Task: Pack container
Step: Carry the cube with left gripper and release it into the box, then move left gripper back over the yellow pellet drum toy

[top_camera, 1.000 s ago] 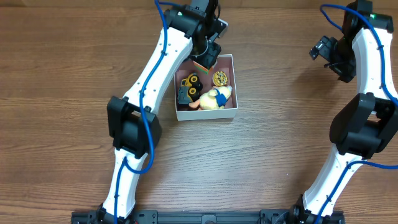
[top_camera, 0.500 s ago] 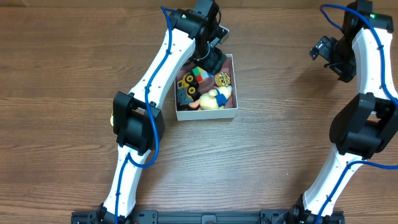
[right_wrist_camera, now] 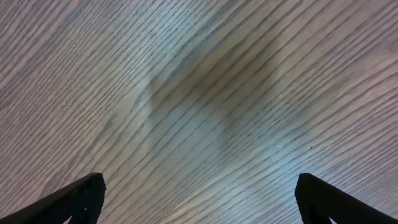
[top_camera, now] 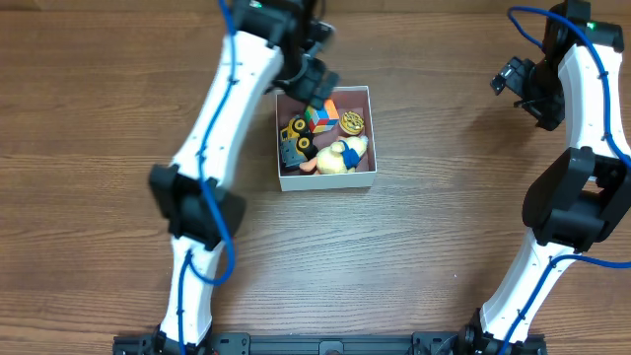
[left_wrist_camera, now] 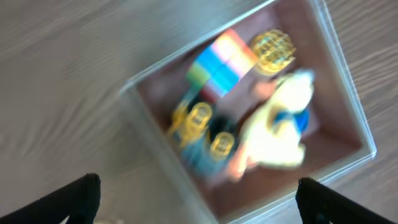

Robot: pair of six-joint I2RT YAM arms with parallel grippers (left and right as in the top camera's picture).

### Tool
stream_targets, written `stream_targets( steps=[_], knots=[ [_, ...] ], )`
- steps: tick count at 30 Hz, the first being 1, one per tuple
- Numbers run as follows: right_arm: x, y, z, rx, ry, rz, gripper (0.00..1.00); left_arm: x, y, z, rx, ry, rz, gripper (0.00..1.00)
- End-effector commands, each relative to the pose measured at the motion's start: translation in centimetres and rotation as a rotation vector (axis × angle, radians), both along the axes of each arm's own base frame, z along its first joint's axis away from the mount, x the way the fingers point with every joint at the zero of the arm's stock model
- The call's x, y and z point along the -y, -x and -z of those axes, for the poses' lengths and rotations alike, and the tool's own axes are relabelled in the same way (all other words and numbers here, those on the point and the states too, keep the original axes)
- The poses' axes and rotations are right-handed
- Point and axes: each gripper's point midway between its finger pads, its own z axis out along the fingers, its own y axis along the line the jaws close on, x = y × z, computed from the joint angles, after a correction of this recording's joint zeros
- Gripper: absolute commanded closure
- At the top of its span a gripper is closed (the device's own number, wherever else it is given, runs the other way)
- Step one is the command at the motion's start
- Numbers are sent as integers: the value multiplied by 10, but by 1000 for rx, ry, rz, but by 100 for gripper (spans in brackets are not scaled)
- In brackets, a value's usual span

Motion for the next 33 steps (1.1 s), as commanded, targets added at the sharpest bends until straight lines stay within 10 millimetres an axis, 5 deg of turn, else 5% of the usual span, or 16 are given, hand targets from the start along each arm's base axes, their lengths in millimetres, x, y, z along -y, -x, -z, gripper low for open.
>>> stream_targets(
  steps=[1, 6, 15, 28, 33],
  knots=[
    [0, -1, -2, 6, 4, -4, 0, -64, 7, -42, 68, -95, -288, 0],
    [0, -1, -2, 6, 4, -4, 0, -96, 14, -11, -54, -130, -401, 0],
    [0, -1, -2, 6, 4, -4, 0, -167, 62, 86, -376, -302, -630, 0],
    [0, -1, -2, 6, 4, -4, 0, -214, 69, 142, -455, -161, -688, 0],
    [0, -1, -2, 6, 4, -4, 0, -209, 61, 156, -413, -154, -661, 0]
  ],
)
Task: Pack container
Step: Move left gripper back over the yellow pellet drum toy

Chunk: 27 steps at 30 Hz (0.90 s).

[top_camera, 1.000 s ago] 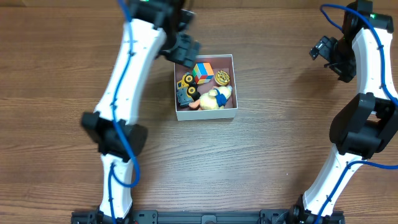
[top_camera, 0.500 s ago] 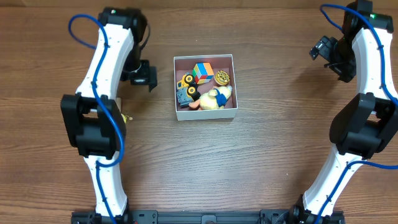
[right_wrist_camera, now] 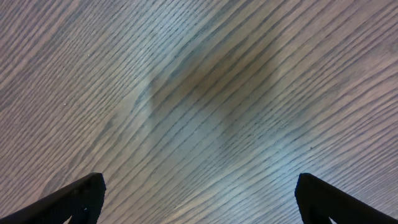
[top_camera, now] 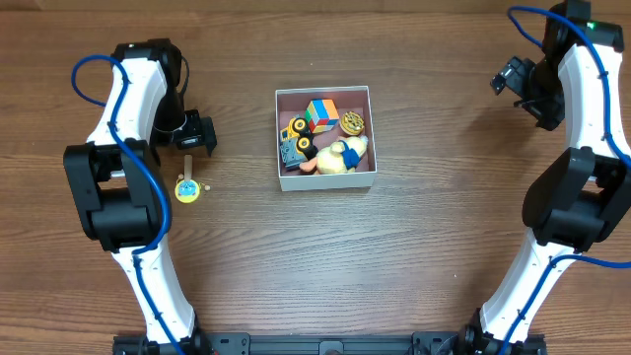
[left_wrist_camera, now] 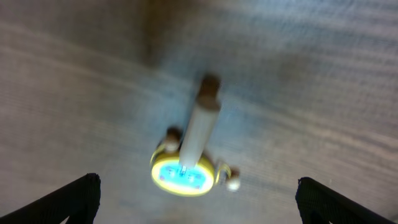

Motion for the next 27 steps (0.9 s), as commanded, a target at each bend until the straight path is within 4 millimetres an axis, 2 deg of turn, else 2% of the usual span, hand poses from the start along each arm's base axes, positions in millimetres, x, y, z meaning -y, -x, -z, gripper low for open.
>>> stream_targets(
  steps=[1, 8, 12, 15, 20, 23, 27],
  knots=[
    [0, 0, -2, 5, 3, -3, 0, 15, -2, 12, 16, 26, 65, 0],
    [0, 0, -2, 5, 3, -4, 0, 32, 15, 42, -21, 26, 109, 0],
    [-1, 0, -2, 5, 3, -4, 0, 34, 21, 49, 3, 30, 98, 0],
    [0, 0, -2, 5, 3, -4, 0, 33, 21, 41, 69, 26, 105, 0],
    [-1, 0, -2, 5, 3, -4, 0, 31, 16, 6, 196, 16, 147, 0],
    [-1, 0, -2, 5, 3, -4, 0, 31, 14, -6, 230, 13, 148, 0],
    [-1, 0, -2, 5, 3, -3, 0, 30, 17, -8, 222, 14, 147, 0]
  ],
)
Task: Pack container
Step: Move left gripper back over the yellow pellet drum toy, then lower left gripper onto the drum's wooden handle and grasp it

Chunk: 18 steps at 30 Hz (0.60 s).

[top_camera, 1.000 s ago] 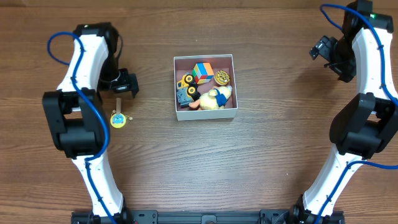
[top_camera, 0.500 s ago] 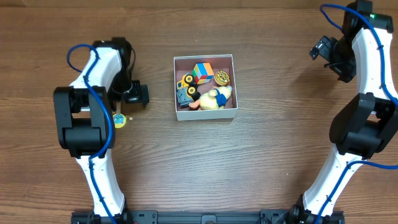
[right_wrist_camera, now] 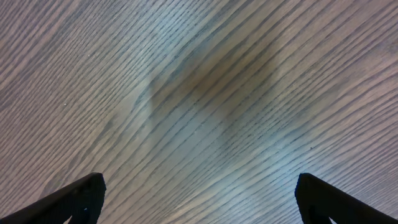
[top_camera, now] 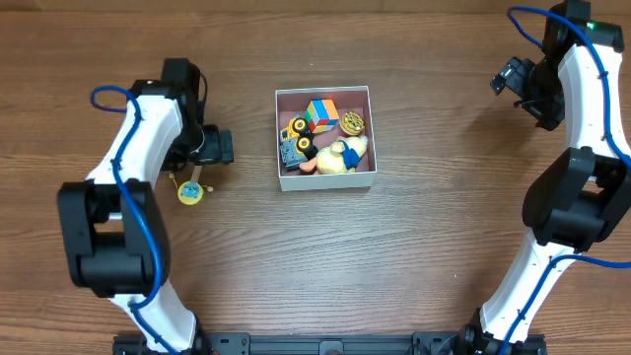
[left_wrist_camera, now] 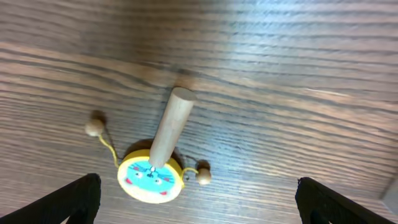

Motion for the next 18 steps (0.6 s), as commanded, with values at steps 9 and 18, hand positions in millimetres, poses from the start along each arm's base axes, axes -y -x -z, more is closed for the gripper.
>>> stream_targets(
  steps=[9, 18],
  knots=[
    [-1, 0, -1, 4, 3, -4, 0, -6, 19, 23, -33, -4, 45, 0],
    [-1, 0, -1, 4, 3, -4, 0, -25, 14, 29, 6, 6, 4, 0]
  ],
)
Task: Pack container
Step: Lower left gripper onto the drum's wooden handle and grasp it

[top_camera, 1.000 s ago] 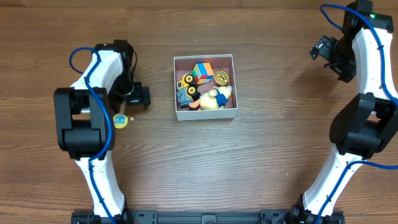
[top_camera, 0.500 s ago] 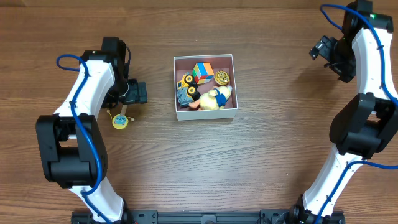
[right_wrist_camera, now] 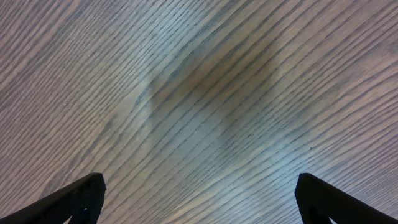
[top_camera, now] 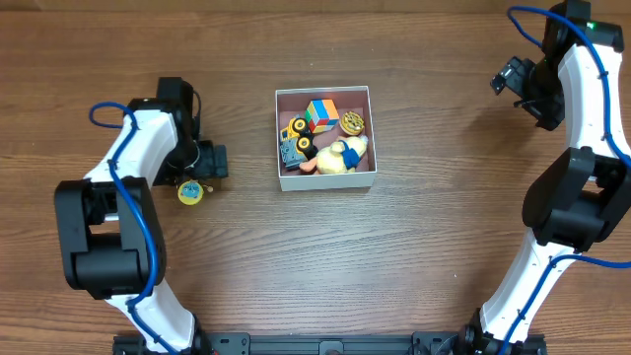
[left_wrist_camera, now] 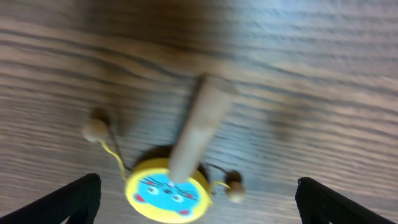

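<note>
A white box [top_camera: 281, 138] at the table's middle holds a colour cube [top_camera: 320, 113], a yellow toy truck [top_camera: 295, 140], a gold disc [top_camera: 353, 122] and a plush duck [top_camera: 344, 155]. Left of it lies a small rattle drum [top_camera: 189, 192] with a yellow rim, blue cat face [left_wrist_camera: 169, 187], wooden handle [left_wrist_camera: 200, 124] and two beads on strings. My left gripper [top_camera: 204, 163] hangs open just above the drum [left_wrist_camera: 169, 187], its fingertips [left_wrist_camera: 74, 198] wide on either side. My right gripper [top_camera: 515, 79] is open at the far right, over bare wood [right_wrist_camera: 199, 112].
The dark wooden table [top_camera: 414, 247] carries nothing else besides the box and the drum. The right arm's column [top_camera: 572, 197] stands along the right edge. The left arm [top_camera: 128, 168] bends over the left side.
My left gripper has shifted slightly down and left, closer over the rattle drum, which now fills more of the left wrist view. The right arm has not moved.
My left gripper was first open over the box of toys. Then it stood at the left side of the table above the rattle drum. It stayed there, turning and coming closer over the drum. The right gripper stayed put throughout.
</note>
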Robot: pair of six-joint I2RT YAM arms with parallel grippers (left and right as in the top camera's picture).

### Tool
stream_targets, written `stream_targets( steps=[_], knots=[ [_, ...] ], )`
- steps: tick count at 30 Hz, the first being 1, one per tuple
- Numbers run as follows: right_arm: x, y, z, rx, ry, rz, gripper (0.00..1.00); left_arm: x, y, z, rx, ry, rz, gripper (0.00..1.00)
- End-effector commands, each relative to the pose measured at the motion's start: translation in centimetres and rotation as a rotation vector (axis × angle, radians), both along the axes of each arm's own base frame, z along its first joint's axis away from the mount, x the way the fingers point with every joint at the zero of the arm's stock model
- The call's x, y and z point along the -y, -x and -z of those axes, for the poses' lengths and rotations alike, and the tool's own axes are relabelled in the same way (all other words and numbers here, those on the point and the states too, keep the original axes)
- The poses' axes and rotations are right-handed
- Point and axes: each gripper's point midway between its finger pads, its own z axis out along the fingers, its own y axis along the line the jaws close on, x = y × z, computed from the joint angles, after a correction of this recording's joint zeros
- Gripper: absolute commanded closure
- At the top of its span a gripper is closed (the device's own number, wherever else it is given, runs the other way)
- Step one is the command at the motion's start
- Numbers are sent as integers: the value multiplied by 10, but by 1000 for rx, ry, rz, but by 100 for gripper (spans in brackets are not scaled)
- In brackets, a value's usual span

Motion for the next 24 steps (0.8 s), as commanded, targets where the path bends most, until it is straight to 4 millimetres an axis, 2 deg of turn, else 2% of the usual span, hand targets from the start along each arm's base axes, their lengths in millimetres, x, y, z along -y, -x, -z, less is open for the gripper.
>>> stream_targets(
  steps=[1, 11, 24],
  knots=[
    [-1, 0, -2, 5, 3, -4, 0, -8, -5, -1, 31, 15, 8, 0],
    [-1, 0, -2, 5, 3, -4, 0, -4, -18, -2, 86, 43, 119, 0],
    [-1, 0, -2, 5, 3, -4, 0, -4, -18, 5, 88, 41, 160, 0]
  ],
)
